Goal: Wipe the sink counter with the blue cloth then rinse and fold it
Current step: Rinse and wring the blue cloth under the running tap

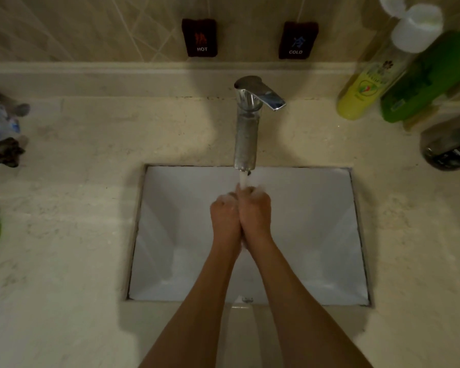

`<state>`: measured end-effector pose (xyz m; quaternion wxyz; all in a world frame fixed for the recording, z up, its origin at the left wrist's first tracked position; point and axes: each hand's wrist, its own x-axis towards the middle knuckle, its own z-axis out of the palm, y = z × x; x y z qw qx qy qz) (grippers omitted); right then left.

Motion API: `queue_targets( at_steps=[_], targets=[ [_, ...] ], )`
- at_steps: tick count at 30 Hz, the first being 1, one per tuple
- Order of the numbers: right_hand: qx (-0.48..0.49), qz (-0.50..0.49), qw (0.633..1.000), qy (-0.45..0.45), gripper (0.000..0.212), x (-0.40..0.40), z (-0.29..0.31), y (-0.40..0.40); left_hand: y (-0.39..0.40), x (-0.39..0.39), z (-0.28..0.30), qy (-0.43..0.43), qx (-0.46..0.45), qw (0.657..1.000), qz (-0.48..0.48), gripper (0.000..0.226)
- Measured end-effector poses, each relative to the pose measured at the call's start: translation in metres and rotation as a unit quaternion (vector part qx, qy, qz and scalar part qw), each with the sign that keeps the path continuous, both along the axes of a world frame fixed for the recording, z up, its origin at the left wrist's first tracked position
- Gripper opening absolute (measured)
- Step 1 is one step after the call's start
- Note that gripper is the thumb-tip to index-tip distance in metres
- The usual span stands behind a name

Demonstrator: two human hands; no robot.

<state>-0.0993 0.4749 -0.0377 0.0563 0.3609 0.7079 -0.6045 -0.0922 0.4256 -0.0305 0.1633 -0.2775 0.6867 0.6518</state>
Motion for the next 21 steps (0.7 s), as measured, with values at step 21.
queue_targets(
  at_steps=[21],
  targets=[
    [-0.007,-0.014,1.0,0.027,0.025,-0.005,-0.006,-0.012,0.001,-0.009,0.0,0.037,-0.055,0.997,-0.026,0.02]
  ],
)
